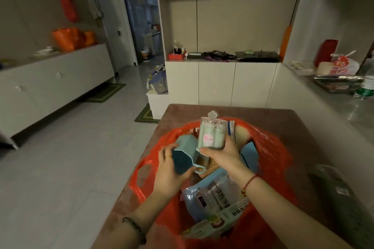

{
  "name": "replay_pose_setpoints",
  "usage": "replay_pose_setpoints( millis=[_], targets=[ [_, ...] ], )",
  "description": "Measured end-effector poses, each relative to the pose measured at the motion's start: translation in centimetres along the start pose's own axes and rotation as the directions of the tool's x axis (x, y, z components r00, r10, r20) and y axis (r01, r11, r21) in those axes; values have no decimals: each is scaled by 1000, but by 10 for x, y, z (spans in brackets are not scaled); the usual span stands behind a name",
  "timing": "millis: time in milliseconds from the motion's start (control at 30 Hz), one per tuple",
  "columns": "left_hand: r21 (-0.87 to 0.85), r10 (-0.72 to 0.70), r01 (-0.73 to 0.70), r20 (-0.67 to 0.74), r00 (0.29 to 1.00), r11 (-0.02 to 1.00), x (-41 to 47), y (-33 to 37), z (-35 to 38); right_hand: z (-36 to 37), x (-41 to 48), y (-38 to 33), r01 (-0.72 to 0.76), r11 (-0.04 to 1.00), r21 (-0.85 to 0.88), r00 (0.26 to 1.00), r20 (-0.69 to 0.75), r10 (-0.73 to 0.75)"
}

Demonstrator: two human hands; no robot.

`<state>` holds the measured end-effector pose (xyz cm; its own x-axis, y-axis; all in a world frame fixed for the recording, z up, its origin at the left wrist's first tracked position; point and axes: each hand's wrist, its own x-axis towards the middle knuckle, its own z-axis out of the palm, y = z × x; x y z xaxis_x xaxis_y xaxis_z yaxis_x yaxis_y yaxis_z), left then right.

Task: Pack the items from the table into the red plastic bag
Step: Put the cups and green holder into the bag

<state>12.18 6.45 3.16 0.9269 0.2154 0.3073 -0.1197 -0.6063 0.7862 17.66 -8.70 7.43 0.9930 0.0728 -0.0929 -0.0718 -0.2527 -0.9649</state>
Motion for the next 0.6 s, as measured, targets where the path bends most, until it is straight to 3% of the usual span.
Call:
replay_pose_setpoints(
  millis=[100,200,267,300,367,433,533,600],
  targets=[
    [282,86,-106,82,993,953,-3,-5,-2,0,-4,9,10,999,-49,1000,24,-9],
    [590,283,-278,88,955,758,-6,-20,-16,-1,-15,17,2,994,-110,999,43,2],
    [673,336,-249,0,942,696,-8,-27,-30,2,-20,21,-3,995,-98,999,44,7],
    [667,245,-150,-51,968,729,-8,-31,-36,3,-20,22,7,996,-86,999,43,-3],
    [478,-144,149,-46,988,866,-4,-34,-49,4,-19,21,6,997,-77,999,32,-3],
    [143,-416,402,82,906,904,-1,-31,-59,3,-18,15,-1,999,-53,1000,24,2],
    [-90,-435,453,162,885,887,1,-35,-67,-4,-33,4,96,995,-16,995,19,-96],
    [-248,-443,482,198,874,840,0,-29,-70,-5,-54,4,173,985,24,981,90,-174]
  ],
)
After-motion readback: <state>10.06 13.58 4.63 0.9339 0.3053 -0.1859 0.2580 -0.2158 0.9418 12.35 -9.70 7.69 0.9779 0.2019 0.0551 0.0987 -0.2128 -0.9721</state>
